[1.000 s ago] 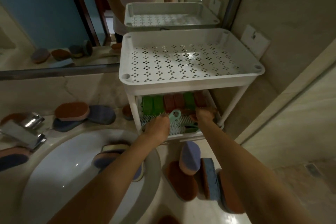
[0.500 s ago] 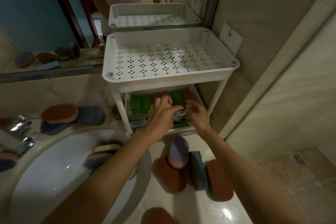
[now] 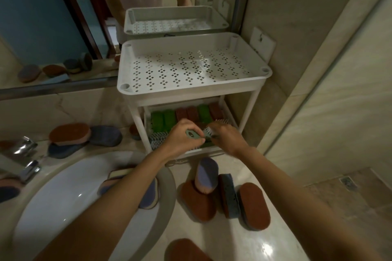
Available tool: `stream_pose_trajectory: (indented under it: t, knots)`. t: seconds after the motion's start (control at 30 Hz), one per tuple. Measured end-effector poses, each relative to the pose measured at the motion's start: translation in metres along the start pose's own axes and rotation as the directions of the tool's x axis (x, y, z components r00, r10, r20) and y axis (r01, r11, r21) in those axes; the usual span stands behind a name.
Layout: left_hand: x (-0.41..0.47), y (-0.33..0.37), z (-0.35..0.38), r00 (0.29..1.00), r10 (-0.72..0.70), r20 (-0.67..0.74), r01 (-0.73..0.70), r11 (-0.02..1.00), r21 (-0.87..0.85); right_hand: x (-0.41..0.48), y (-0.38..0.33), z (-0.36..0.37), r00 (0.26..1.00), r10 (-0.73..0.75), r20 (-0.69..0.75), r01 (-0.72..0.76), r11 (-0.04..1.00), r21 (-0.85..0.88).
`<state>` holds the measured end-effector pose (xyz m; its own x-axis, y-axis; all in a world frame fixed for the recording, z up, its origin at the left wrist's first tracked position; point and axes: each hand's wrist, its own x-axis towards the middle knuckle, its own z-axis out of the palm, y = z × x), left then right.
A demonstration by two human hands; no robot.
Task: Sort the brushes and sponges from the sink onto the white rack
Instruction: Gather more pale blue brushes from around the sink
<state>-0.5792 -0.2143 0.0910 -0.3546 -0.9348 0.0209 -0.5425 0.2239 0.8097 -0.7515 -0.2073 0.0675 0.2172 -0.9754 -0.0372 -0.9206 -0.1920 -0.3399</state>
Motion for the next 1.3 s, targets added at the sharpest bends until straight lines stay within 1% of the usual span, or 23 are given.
stream_pose_trajectory:
  t: [0.07, 0.13, 0.2, 0.27, 0.37, 0.53, 0.6, 0.67, 0.93, 1.03, 1.1, 1.2, 1.27, 1.3]
  knots:
    - [0.005, -0.003, 0.002, 0.998, -0.052, -0.038, 0.053, 0.998, 0.032, 0.000, 0.003, -0.002, 0.997, 0.083, 0.000, -0.083, 0.996, -0.034]
    - [0.010, -0.006, 0.004, 0.995, -0.096, -0.035, 0.098, 0.994, 0.053, 0.002, 0.007, -0.002, 0.990, 0.140, -0.005, -0.140, 0.987, -0.083]
    - [0.017, -0.013, 0.011, 0.984, -0.167, -0.066, 0.169, 0.985, 0.030, 0.004, 0.011, 0.000, 0.982, 0.188, -0.008, -0.188, 0.977, -0.098]
    - [0.022, -0.016, 0.016, 0.961, -0.255, -0.112, 0.254, 0.967, -0.023, 0.007, 0.014, 0.002, 0.970, 0.241, 0.010, -0.240, 0.968, -0.072]
    - [0.029, -0.021, 0.025, 0.942, -0.311, -0.128, 0.308, 0.950, -0.041, 0.012, 0.017, 0.006, 0.960, 0.276, 0.058, -0.272, 0.960, -0.066]
    - [0.041, -0.029, 0.033, 0.912, -0.389, -0.129, 0.386, 0.921, -0.049, 0.021, 0.015, 0.010, 0.932, 0.353, 0.087, -0.348, 0.935, -0.069]
    - [0.043, -0.032, 0.039, 0.915, -0.387, -0.115, 0.387, 0.922, -0.025, 0.023, 0.013, 0.011, 0.916, 0.395, 0.069, -0.393, 0.919, -0.041]
    - [0.045, -0.033, 0.044, 0.915, -0.389, -0.108, 0.387, 0.921, -0.037, 0.024, 0.012, 0.011, 0.908, 0.416, 0.044, -0.415, 0.909, -0.021]
    - [0.047, -0.037, 0.045, 0.923, -0.372, -0.097, 0.368, 0.928, -0.058, 0.017, 0.006, 0.011, 0.901, 0.433, 0.024, -0.432, 0.901, -0.032]
    - [0.035, -0.027, 0.037, 0.936, -0.330, -0.120, 0.330, 0.944, -0.016, 0.007, 0.001, 0.009, 0.918, 0.395, -0.036, -0.396, 0.918, -0.020]
    - [0.023, -0.020, 0.033, 0.948, -0.277, -0.154, 0.282, 0.959, 0.014, -0.004, -0.003, 0.010, 0.919, 0.377, -0.111, -0.376, 0.926, 0.033]
    - [-0.007, -0.012, 0.032, 0.959, -0.240, -0.153, 0.254, 0.964, 0.079, -0.032, -0.011, 0.018, 0.899, 0.397, -0.188, -0.364, 0.913, 0.186]
    - [-0.025, -0.013, 0.040, 0.959, -0.268, -0.095, 0.280, 0.949, 0.143, -0.055, -0.017, 0.029, 0.887, 0.422, -0.187, -0.366, 0.890, 0.273]
    - [-0.033, -0.014, 0.045, 0.949, -0.312, -0.044, 0.315, 0.932, 0.178, -0.067, -0.019, 0.036, 0.885, 0.439, -0.155, -0.383, 0.876, 0.292]
